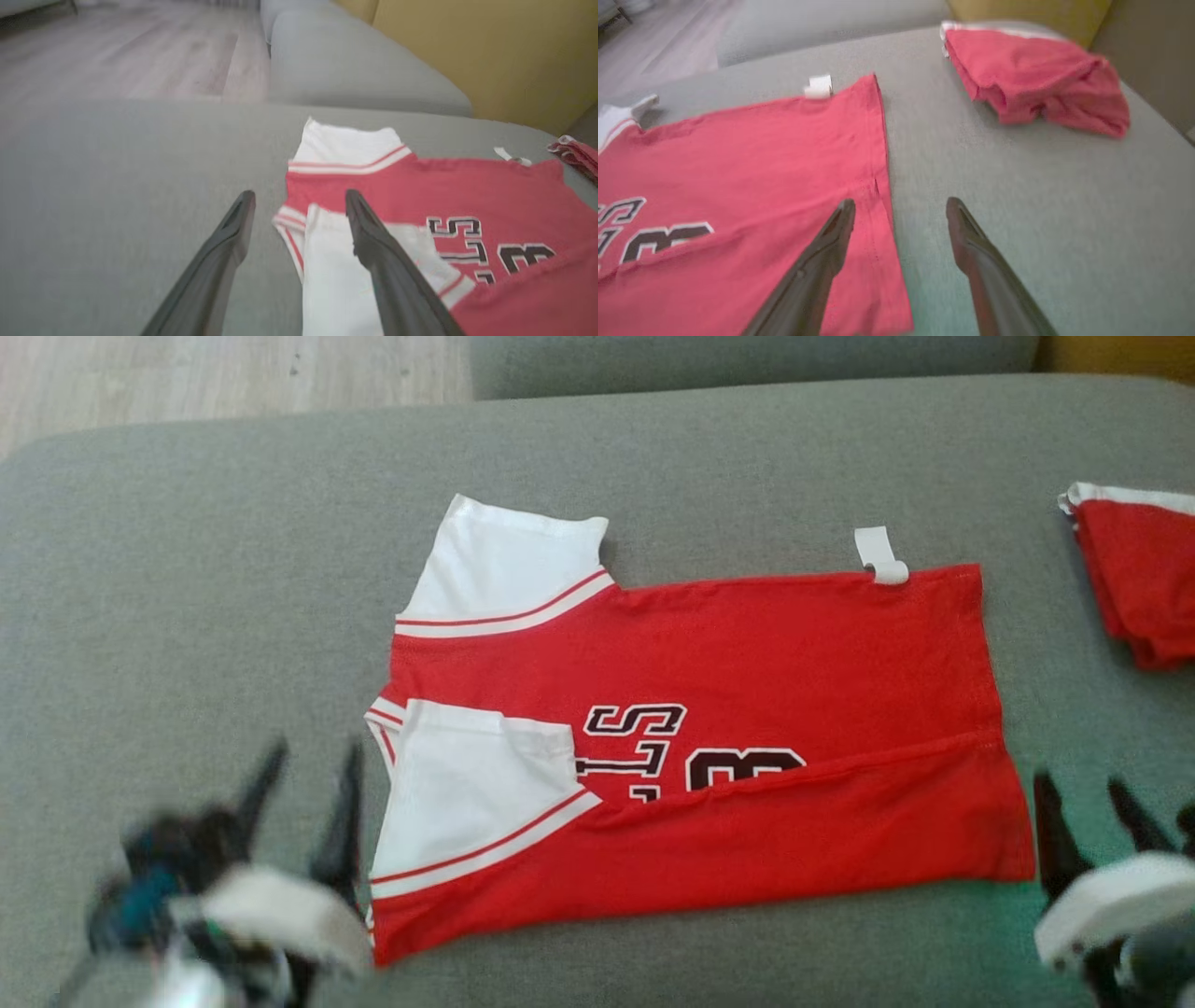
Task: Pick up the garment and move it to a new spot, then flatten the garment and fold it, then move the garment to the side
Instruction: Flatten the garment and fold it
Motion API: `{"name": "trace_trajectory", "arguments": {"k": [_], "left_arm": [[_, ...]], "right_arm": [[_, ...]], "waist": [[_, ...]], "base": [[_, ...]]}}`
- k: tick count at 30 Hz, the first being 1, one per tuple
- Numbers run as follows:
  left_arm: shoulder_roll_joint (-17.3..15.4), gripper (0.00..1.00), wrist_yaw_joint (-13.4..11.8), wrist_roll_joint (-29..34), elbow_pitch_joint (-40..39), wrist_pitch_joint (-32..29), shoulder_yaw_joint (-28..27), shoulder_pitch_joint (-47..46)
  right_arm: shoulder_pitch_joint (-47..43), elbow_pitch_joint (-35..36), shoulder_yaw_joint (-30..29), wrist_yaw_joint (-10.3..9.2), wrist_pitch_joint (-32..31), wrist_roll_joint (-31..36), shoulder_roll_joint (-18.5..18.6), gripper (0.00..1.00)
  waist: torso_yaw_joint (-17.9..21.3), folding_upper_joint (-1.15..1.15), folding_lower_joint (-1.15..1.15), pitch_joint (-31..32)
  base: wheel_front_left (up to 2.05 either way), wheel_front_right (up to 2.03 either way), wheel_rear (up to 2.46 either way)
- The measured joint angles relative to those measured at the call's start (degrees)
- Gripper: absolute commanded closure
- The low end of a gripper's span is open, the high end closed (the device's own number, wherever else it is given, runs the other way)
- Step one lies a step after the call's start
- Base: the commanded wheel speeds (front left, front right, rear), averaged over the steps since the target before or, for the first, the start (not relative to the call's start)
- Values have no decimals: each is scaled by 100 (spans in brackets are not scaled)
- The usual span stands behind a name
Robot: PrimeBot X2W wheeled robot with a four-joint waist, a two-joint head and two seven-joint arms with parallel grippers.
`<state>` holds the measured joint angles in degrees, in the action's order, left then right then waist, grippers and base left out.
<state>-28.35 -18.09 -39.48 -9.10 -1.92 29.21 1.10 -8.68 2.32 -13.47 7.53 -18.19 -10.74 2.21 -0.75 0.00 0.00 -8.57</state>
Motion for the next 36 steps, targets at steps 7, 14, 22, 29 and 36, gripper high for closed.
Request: {"name": "trace_trajectory", "arguments": {"k": [7, 14, 22, 29, 36], "left_arm": [[-546, 0, 487, 302, -232, -937, -168, -2270], [-693, 0, 1332, 113, 737, -1827, -133, -4019], [-787, 0, 1717, 53, 2026, -2594, 45, -4829], [-822, 0, 1868, -92, 2516, -2833, 81, -4897], [-887, 0, 1972, -154, 2519, -3098, 133, -4960]], "right_arm": [[1060, 363, 343, 0, -52, 234, 3, 0], [1979, 370, 924, 0, -144, 319, 19, 0], [2712, 238, 1325, 0, -144, 375, 30, 0], [2857, 55, 1429, 0, 24, 364, 32, 0], [3003, -73, 1575, 0, 140, 272, 33, 0]], "waist": [[155, 0, 1, -331], [463, 0, 2, -911], [939, 0, 3, -1734], [1278, 0, 2, -2201], [1378, 0, 0, -2337]], "base": [[0, 0, 0], [0, 0, 0], [0, 0, 0], [0, 0, 0], [0, 0, 0]]}}
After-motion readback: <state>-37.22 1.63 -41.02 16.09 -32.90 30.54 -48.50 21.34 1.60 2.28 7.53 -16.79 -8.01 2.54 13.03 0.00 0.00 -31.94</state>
